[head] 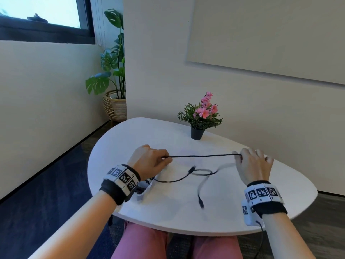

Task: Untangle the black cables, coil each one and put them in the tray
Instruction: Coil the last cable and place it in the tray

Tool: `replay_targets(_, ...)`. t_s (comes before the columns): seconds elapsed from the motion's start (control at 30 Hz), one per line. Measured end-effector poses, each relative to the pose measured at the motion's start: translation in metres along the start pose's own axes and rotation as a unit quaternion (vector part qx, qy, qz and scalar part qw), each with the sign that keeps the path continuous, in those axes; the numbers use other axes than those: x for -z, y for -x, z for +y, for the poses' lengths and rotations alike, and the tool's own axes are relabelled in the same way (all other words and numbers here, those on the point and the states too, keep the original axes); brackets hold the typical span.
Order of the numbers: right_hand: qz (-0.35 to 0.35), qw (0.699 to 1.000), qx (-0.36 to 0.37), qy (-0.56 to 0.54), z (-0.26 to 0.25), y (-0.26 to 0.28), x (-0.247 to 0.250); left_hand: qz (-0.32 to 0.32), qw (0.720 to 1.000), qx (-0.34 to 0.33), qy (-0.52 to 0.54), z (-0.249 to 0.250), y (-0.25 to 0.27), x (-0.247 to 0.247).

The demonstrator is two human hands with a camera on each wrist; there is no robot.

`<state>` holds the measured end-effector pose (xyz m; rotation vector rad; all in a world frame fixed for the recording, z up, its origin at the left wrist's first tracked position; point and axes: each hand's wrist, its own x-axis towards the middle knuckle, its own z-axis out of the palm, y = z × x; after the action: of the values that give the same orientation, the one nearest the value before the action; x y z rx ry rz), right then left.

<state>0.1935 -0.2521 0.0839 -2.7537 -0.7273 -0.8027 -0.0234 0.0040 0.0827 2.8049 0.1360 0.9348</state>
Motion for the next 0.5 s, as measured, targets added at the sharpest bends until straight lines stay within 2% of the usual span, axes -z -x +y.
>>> replay_targets(0.1, -0.096, 0.984, -0.148, -0.020, 0.029, -0.007, 0.001, -0.019, 0.991, 0.132, 0.017, -0.016, 0.002, 0.014)
replay_targets(0.17, -0.136, 0.966, -0.211, -0.068, 0.048, -0.006, 0.002, -0.055, 0.982, 0.175, 0.039, -0.031, 0.007, 0.019)
replay_targets(0.23, -0.174, 0.947, -0.249, -0.104, 0.058, -0.006, 0.003, -0.085, 0.974, 0.190, 0.085, -0.038, 0.011, 0.018)
replay_targets(0.3, -0.186, 0.935, -0.257, -0.159, 0.060, -0.006, -0.002, -0.099, 0.966, 0.196, 0.136, -0.033, 0.013, 0.013)
replay_targets(0.37, -0.187, 0.915, -0.259, -0.247, 0.057, -0.007, -0.006, -0.084, 0.959, 0.203, 0.179, -0.021, 0.009, 0.009)
replay_targets(0.43, -0.237, 0.890, -0.250, -0.298, 0.049, -0.007, -0.001, -0.059, 0.957, 0.195, 0.206, -0.009, 0.001, 0.005)
replay_targets(0.5, -0.307, 0.894, -0.170, -0.279, 0.035, -0.010, 0.010, -0.035, 0.966, 0.165, 0.197, 0.002, -0.008, 0.004)
